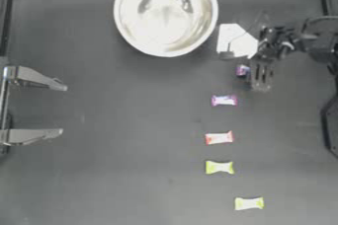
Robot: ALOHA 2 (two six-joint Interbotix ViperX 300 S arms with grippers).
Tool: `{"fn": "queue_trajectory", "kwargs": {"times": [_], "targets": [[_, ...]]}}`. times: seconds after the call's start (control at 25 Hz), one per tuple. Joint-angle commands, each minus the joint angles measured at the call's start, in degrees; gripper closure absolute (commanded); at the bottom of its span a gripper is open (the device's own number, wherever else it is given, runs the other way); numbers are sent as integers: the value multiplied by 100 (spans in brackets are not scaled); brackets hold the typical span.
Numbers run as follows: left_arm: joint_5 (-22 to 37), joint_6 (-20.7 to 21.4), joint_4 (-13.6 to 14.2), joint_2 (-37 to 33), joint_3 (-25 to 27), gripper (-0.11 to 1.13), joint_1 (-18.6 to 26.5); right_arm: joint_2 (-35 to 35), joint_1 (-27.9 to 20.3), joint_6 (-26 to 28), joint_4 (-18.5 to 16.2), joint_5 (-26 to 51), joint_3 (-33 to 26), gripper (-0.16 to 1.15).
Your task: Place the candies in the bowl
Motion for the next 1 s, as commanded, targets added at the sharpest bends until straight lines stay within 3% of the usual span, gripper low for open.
{"fn": "queue_trajectory", "kwargs": {"times": [0.04, 0.32, 0.72, 1.0], "targets": [[-26, 0, -9, 53, -97, -1, 9, -35, -26, 9, 35, 0, 18, 68], [-9, -9, -9, 53, -88, -1, 9, -211, -26, 9, 334, 18, -44, 71], [9, -9, -9, 62, -79, -1, 105, -1371, -26, -9, 413, -193, -668, 71], [9, -9, -9, 62, -62, -1, 114, -1195, -149, -105, 492, -888, -1345, 72]]}}
